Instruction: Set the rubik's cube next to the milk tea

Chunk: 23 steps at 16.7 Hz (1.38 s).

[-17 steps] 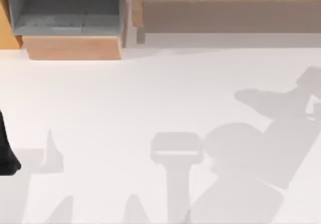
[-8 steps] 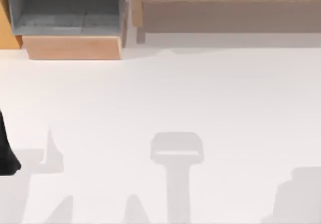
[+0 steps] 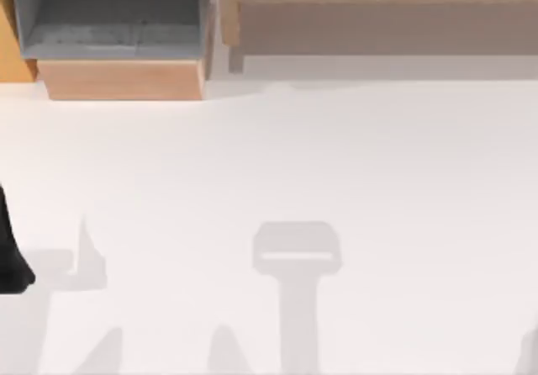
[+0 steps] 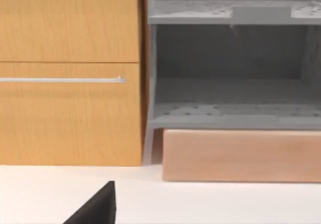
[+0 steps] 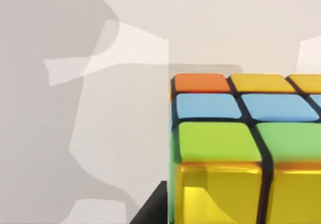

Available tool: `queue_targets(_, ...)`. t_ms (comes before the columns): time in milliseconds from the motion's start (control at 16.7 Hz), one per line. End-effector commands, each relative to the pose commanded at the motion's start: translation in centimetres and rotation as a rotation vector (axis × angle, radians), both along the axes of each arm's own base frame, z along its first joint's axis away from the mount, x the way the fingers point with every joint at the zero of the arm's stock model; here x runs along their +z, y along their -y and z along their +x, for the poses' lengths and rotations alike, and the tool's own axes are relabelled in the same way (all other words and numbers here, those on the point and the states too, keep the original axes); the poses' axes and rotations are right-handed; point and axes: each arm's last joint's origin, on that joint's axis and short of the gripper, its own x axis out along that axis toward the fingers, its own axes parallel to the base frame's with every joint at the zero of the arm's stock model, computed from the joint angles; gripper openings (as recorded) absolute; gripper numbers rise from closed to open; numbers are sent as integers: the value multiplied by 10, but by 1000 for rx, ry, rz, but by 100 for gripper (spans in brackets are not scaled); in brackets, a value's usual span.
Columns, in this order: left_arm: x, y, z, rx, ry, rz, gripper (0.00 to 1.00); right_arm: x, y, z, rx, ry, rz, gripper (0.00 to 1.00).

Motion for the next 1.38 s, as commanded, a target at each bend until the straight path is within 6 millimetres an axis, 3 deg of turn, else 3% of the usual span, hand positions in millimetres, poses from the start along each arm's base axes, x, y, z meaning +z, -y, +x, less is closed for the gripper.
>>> queue_targets(1020,0,0,0,0,0,0,100,-2,-16,4,126,50,-41,0)
queue_targets(1380,0,0,0,0,0,0,100,-2,-11,7,94,78,-61,0)
